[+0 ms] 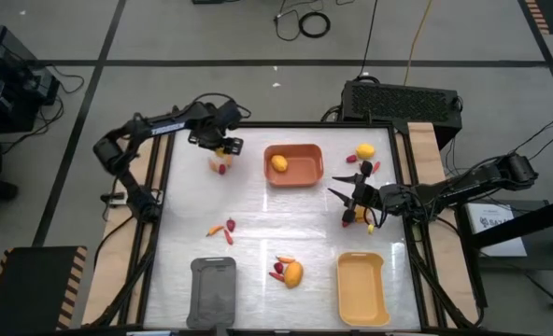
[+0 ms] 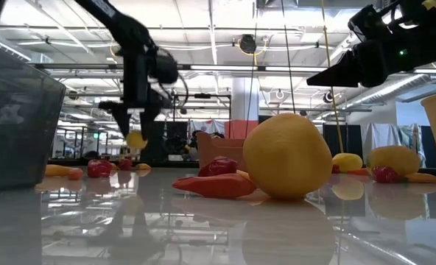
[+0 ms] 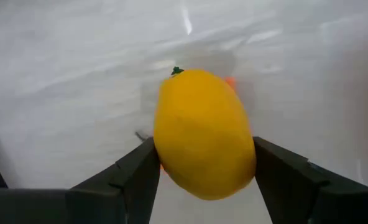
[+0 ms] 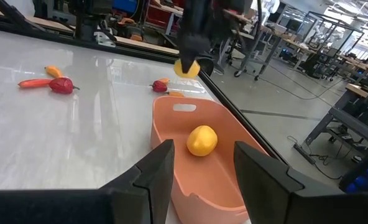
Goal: Sort produce into baskets
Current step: Put the yellow lemon into the orange bin
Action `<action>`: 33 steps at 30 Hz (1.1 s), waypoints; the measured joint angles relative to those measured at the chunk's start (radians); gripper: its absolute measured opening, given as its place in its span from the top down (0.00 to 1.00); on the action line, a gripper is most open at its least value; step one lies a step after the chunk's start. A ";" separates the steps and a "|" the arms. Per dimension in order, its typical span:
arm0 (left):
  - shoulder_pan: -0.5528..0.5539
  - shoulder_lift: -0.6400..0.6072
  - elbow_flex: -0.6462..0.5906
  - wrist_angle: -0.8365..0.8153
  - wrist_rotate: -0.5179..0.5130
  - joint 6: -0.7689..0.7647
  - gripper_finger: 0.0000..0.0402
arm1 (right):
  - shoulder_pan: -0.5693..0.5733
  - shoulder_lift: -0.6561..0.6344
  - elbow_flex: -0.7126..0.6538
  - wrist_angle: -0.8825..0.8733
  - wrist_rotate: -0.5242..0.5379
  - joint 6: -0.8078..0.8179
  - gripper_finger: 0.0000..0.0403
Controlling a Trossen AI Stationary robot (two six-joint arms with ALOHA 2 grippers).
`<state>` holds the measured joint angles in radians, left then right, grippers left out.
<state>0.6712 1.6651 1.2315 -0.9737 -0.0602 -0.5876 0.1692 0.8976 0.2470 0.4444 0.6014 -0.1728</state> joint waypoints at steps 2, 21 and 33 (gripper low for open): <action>-0.046 -0.042 0.000 0.014 0.013 0.023 0.41 | 0.000 0.000 0.000 0.000 0.000 0.000 0.61; -0.391 0.026 0.000 0.548 0.070 0.198 0.41 | 0.000 0.000 0.000 0.002 0.000 0.030 0.61; -0.397 0.051 0.000 0.560 0.019 0.264 0.36 | 0.000 0.000 0.000 0.002 0.000 0.030 0.61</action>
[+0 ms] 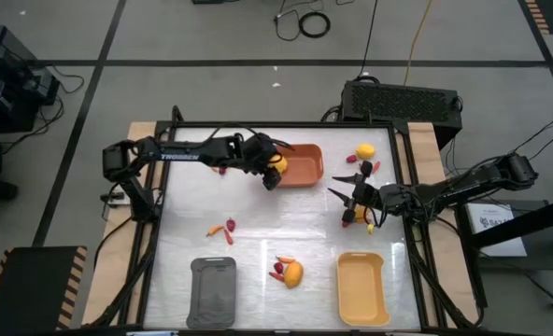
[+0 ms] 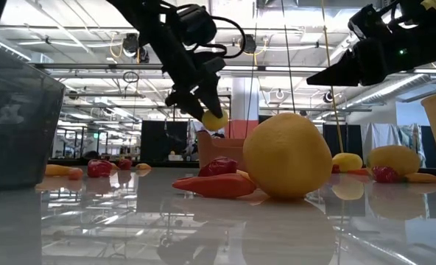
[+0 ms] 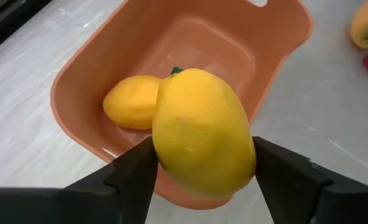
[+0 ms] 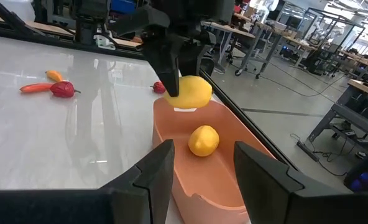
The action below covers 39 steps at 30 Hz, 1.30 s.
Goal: Sort produce into baskets
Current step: Put the yellow lemon into the orange bin
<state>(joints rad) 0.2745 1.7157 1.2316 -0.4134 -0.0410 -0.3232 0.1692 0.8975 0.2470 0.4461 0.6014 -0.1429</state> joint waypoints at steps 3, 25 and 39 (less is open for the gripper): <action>0.000 0.000 0.000 0.004 0.000 0.019 0.34 | 0.000 0.000 0.000 0.000 0.000 0.000 0.61; -0.056 0.000 0.000 0.011 0.184 0.049 0.32 | 0.000 0.000 0.000 0.025 0.000 0.007 0.61; -0.378 0.000 0.000 0.131 0.109 0.065 0.32 | 0.012 0.000 0.000 0.038 -0.156 0.197 0.61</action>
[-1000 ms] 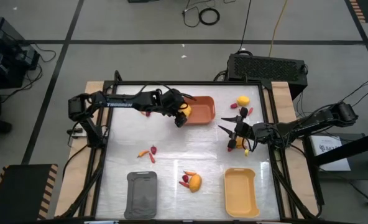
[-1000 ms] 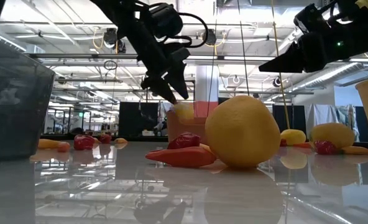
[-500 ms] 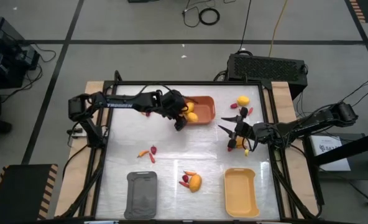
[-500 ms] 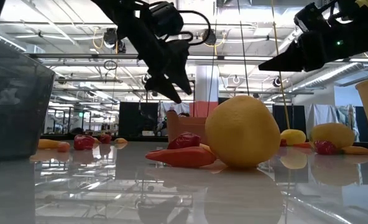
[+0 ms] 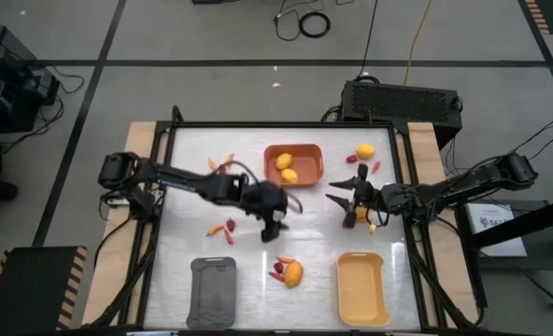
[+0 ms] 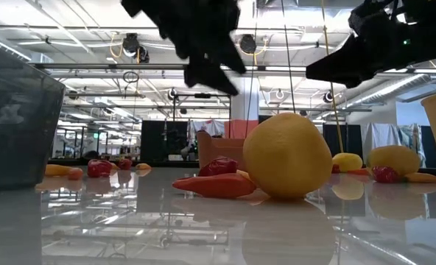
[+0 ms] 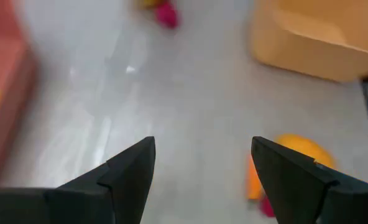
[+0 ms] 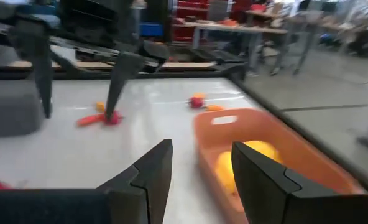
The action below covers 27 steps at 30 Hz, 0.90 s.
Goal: Sort produce into baskets
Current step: Put the yellow lemon into the orange bin
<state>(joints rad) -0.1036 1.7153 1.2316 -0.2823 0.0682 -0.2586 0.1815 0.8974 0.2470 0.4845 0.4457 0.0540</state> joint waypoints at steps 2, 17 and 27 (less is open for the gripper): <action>-0.046 0.000 0.000 0.027 -0.043 0.025 0.32 | 0.009 0.000 0.000 -0.026 -0.045 0.037 0.61; -0.194 0.055 0.065 0.221 -0.163 -0.128 0.32 | 0.094 0.000 0.000 -0.223 -0.217 0.275 0.61; -0.085 0.355 0.238 0.252 -0.213 -0.010 0.32 | 0.102 -0.110 0.037 -0.458 -0.212 0.320 0.61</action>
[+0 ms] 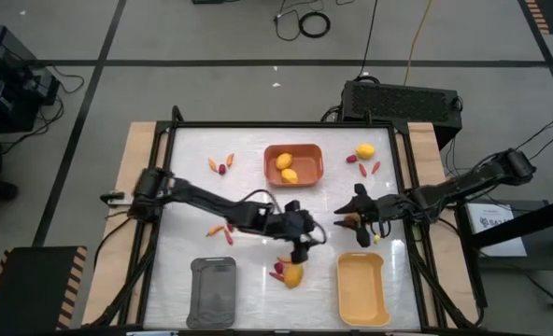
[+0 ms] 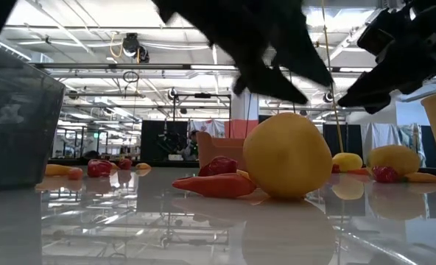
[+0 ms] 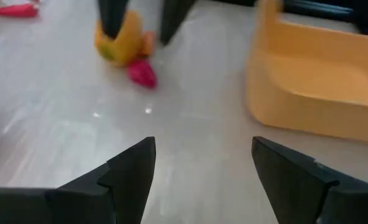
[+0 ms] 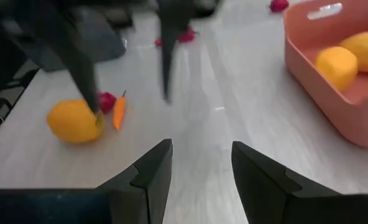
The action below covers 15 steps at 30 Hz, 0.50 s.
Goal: Sort produce into baskets
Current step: Put the yellow lemon into the orange bin
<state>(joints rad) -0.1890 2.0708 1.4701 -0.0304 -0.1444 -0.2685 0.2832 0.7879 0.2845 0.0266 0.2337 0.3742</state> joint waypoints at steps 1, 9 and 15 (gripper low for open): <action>0.015 0.028 0.014 0.023 0.010 0.016 0.32 | 0.000 -0.021 0.017 -0.054 0.001 0.005 0.61; 0.117 0.186 0.174 0.187 0.039 0.175 0.32 | 0.000 -0.194 0.124 -0.514 0.127 0.106 0.61; 0.160 0.315 0.359 0.178 0.059 0.204 0.32 | 0.000 -0.293 0.130 -0.609 0.135 0.154 0.61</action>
<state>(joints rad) -0.0292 2.3862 1.8286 0.1478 -0.0858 -0.0645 0.2836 0.4953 0.4145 -0.5820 0.3687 0.5278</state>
